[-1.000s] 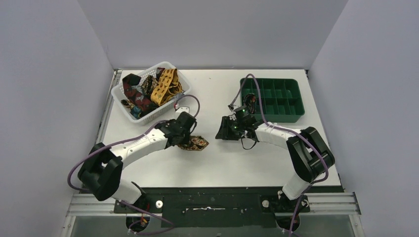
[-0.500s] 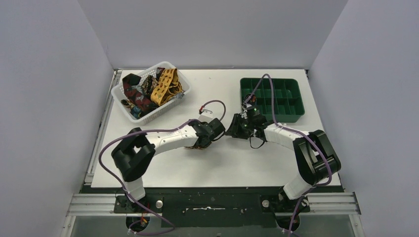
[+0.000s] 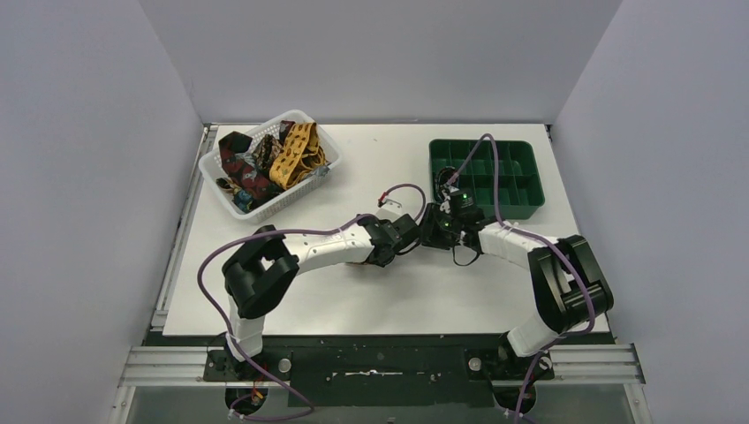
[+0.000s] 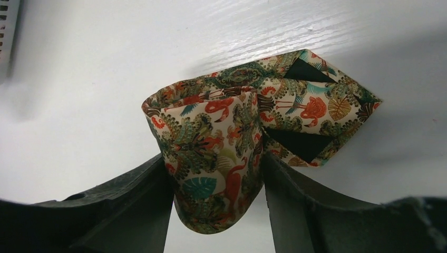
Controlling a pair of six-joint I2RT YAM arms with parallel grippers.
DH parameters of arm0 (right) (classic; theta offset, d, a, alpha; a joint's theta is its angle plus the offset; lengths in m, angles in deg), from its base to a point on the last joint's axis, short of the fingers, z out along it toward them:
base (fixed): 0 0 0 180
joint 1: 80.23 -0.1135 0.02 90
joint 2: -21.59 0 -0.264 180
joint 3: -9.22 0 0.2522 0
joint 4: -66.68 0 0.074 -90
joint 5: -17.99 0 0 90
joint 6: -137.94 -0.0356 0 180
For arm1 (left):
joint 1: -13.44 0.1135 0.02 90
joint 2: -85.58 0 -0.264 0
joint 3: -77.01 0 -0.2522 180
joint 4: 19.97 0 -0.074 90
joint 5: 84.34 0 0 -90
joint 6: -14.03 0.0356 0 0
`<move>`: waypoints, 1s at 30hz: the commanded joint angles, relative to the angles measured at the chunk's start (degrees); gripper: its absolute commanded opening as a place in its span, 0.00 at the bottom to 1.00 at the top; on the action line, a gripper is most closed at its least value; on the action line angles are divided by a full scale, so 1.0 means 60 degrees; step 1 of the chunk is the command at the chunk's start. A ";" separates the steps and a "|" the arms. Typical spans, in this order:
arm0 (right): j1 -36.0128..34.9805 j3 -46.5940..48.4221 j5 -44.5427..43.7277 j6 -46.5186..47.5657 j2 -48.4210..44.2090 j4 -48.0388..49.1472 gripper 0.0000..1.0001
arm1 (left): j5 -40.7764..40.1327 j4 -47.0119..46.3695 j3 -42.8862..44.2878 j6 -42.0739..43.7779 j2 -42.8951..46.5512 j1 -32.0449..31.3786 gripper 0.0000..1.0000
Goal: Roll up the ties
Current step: Roll the tie at the center of the board.
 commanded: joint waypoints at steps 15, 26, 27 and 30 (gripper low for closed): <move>0.0566 -0.0600 0.1527 -0.0407 -0.0669 0.1300 0.40 | -0.0909 0.0188 0.1493 0.1078 -0.0857 -0.0407 0.32; 0.1093 -0.1274 0.2576 -0.1309 -0.0280 0.2202 0.34 | -0.2463 0.0710 0.2354 0.1650 -0.1837 -0.1023 0.33; 0.1203 -0.1359 0.2433 -0.1318 -0.0375 0.2132 0.34 | -0.2537 0.0710 0.2427 0.1686 -0.1878 -0.1086 0.35; 0.1600 -0.1598 0.1972 -0.1378 -0.0782 0.1833 0.34 | -0.2761 0.0655 0.2501 0.2025 -0.2028 -0.1339 0.39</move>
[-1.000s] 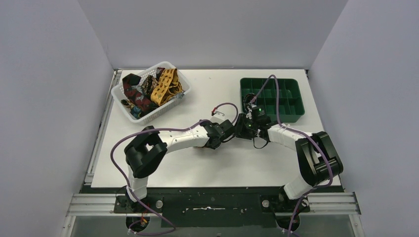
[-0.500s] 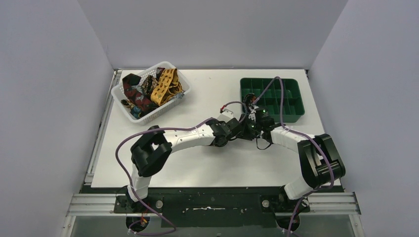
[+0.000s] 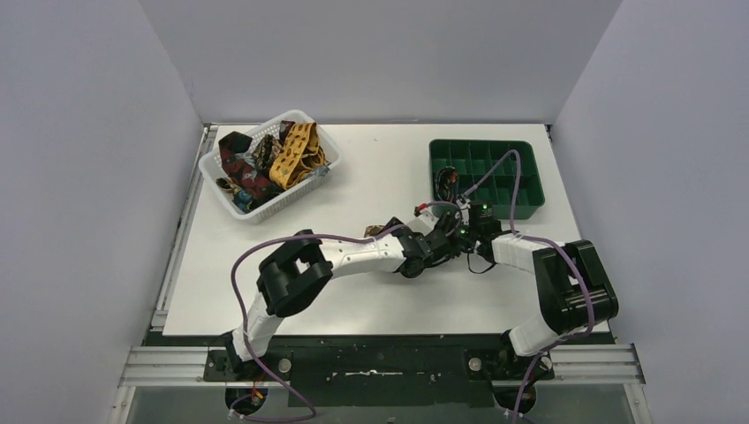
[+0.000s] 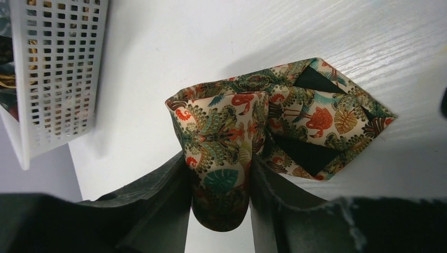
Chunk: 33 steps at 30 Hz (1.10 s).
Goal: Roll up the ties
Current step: Roll the tie at the center of the board.
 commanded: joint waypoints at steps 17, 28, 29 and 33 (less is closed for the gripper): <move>0.2009 0.0209 0.0045 0.1016 -0.1133 -0.1638 0.39 | 0.1224 -0.0107 0.1016 0.1776 -0.0576 -0.0766 0.62; 0.2047 0.0431 0.1496 0.1287 -0.1241 -0.0920 0.58 | 0.1810 0.0367 0.1616 0.0900 0.1132 -0.0688 0.75; 0.2041 0.0410 0.1631 0.1264 -0.1285 -0.0693 0.59 | 0.1917 0.0277 0.1379 0.0670 0.1441 -0.0628 0.75; 0.1775 0.0530 0.2009 0.1235 -0.1248 -0.0228 0.67 | 0.3194 -0.1180 -0.0962 0.0052 0.3472 0.0150 0.76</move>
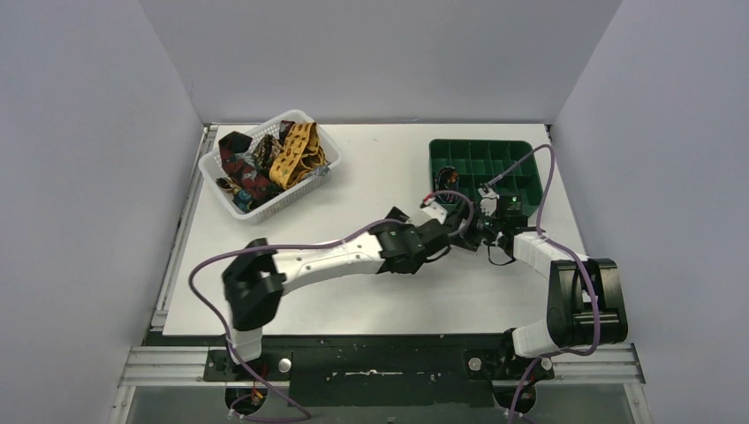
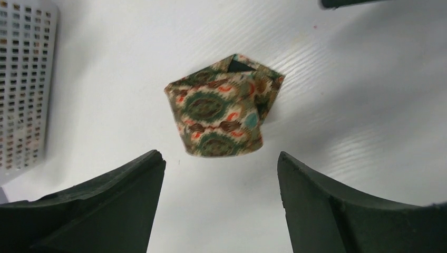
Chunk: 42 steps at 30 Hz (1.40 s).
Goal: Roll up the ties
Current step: Roll the tie at the center of the board.
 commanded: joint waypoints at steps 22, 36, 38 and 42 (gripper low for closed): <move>-0.2888 0.2517 0.0234 0.1253 0.2624 0.0210 0.78 | 0.8329 -0.7400 -0.7400 -0.1811 0.4639 0.5684 0.85; -0.2996 0.2948 0.0469 0.2333 0.2681 -0.0595 0.84 | 0.8984 -0.8208 -0.6949 -0.1935 0.3342 0.5863 0.85; -0.2981 0.3026 0.0172 0.2336 0.2984 -0.0812 0.78 | 0.9111 -0.8284 -0.6890 -0.1953 0.3181 0.5876 0.85; -0.2979 0.2972 -0.0412 0.2225 0.3338 -0.0830 0.64 | 0.9516 -0.8572 -0.6848 -0.1949 0.2885 0.5914 0.84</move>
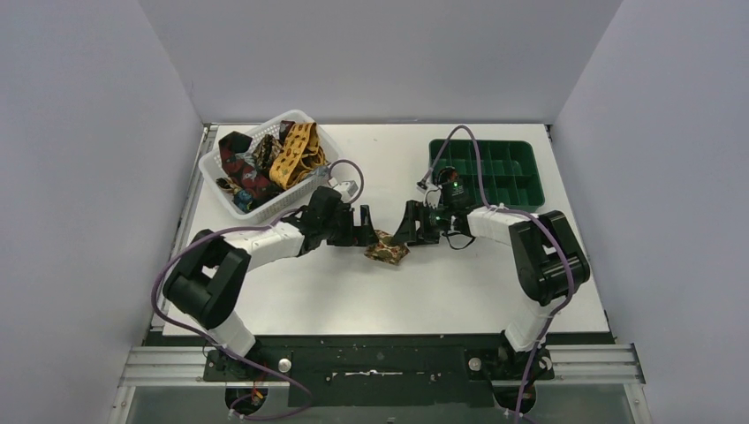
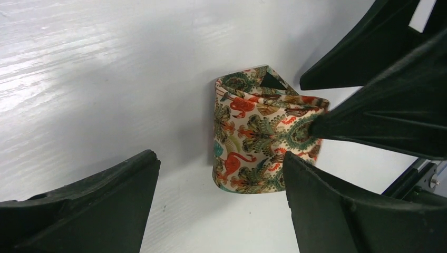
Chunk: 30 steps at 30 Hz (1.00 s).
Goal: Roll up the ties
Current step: Roll the tie at the center of the board.
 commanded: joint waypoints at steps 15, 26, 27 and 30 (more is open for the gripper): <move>0.0054 -0.0216 -0.0949 0.0228 0.0470 0.0165 0.47 | 0.2780 -0.2661 0.0331 -0.0722 -0.1575 0.0163 0.85; 0.0058 -0.0557 -0.0993 -0.0012 0.0405 0.0443 0.47 | 0.3963 -0.4211 -0.0375 -0.2334 -0.2370 0.0229 0.76; 0.0062 -0.0595 -0.1019 -0.0013 0.0421 0.0444 0.47 | 0.4015 -0.4275 -0.0379 -0.2380 -0.2428 0.0222 0.73; 0.0054 -0.0725 -0.1059 -0.0013 0.0421 0.0513 0.47 | 0.4075 -0.4338 -0.0359 -0.2409 -0.2511 0.0194 0.67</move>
